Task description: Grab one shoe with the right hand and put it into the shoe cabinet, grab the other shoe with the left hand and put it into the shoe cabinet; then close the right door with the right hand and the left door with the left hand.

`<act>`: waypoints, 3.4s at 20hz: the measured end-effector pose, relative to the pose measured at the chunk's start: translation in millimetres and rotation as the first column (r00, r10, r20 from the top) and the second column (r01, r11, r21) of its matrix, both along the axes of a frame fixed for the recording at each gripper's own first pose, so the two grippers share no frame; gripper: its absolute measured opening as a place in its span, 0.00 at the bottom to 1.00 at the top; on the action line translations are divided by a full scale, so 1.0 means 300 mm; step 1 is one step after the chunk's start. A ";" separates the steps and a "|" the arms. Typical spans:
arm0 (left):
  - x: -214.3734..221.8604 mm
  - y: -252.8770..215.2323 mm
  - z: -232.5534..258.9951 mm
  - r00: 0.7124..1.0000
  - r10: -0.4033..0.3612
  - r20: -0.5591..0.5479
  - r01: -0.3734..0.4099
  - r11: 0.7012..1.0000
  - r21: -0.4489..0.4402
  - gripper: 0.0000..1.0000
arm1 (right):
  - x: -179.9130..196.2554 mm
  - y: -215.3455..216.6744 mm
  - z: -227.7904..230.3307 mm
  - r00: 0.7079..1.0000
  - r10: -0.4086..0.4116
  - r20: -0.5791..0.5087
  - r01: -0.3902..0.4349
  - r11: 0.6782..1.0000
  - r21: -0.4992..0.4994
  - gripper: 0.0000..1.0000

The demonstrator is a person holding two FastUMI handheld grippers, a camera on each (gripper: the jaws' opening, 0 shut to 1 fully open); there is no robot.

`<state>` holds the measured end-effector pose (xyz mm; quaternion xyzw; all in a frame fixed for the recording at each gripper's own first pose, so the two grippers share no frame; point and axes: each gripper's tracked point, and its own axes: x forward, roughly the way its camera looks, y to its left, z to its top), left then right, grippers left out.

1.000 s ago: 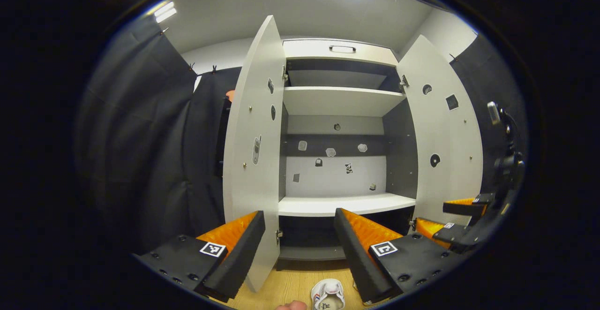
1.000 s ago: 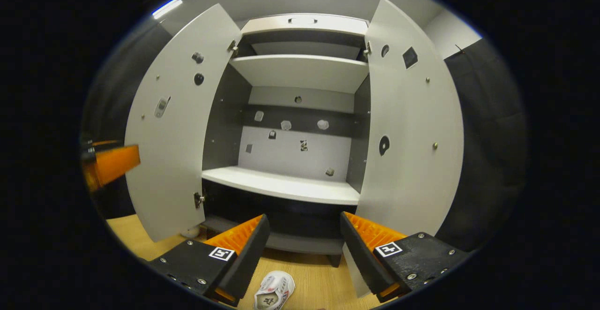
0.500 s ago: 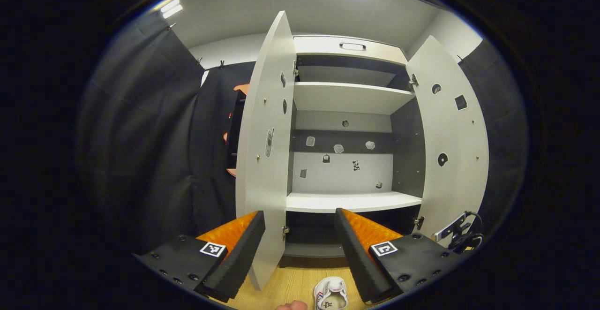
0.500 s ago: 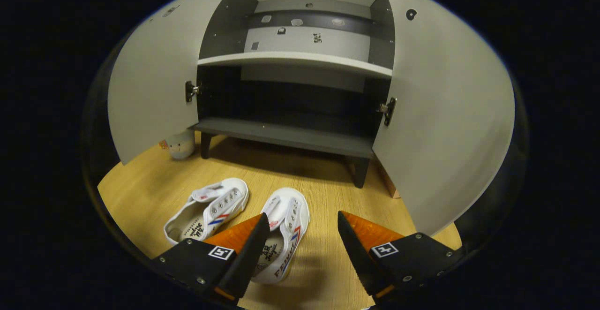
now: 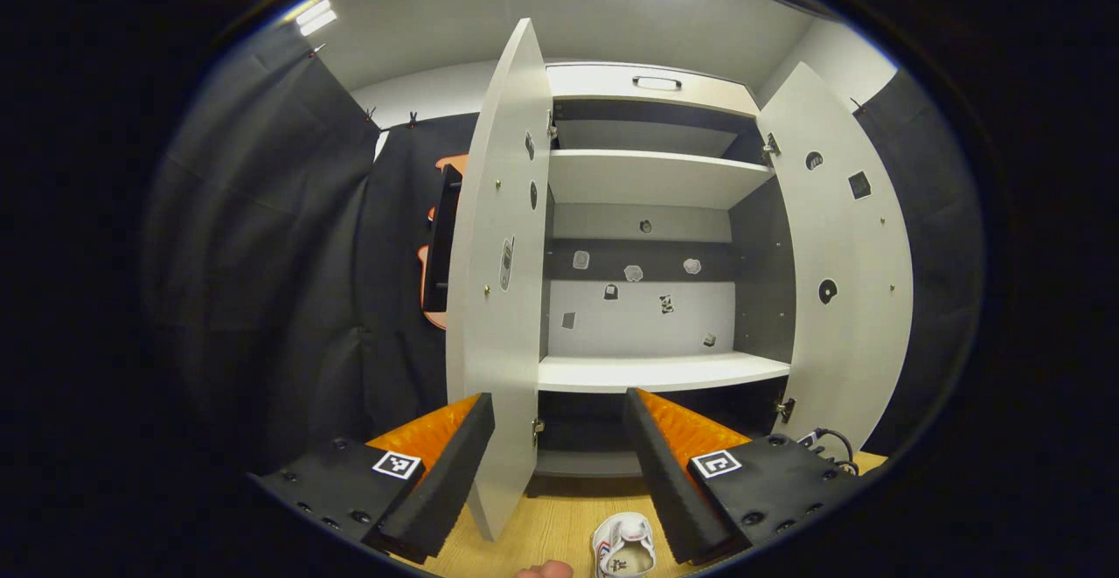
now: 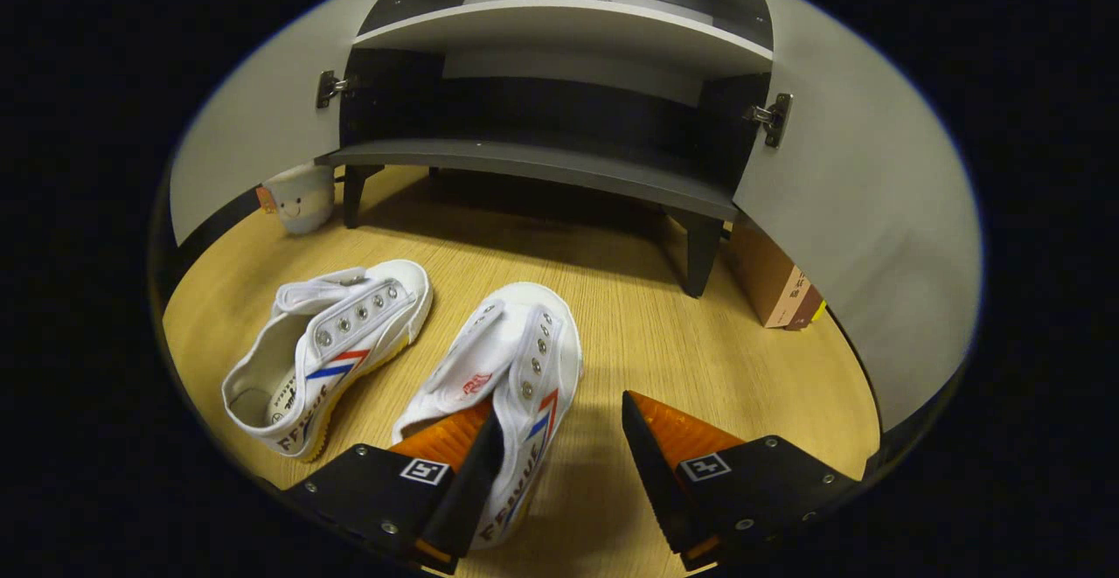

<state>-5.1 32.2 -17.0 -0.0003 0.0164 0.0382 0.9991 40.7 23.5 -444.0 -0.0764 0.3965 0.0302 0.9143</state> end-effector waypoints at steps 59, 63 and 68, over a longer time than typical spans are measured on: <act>0.068 -0.101 -0.121 0.994 -0.097 -0.040 0.098 0.995 0.023 0.96 | 1.162 -0.065 1.075 0.964 -0.073 0.254 0.101 0.990 -0.100 0.56; 0.086 -0.151 -0.104 0.990 -0.136 -0.025 0.136 0.991 0.010 0.96 | 1.051 -0.041 1.255 0.929 -0.059 0.366 0.067 0.998 -0.009 0.71; 0.097 -0.189 -0.109 0.988 -0.154 -0.032 0.154 0.988 -0.015 0.96 | 0.828 -0.012 1.481 0.848 -0.054 0.527 0.005 0.996 0.094 0.89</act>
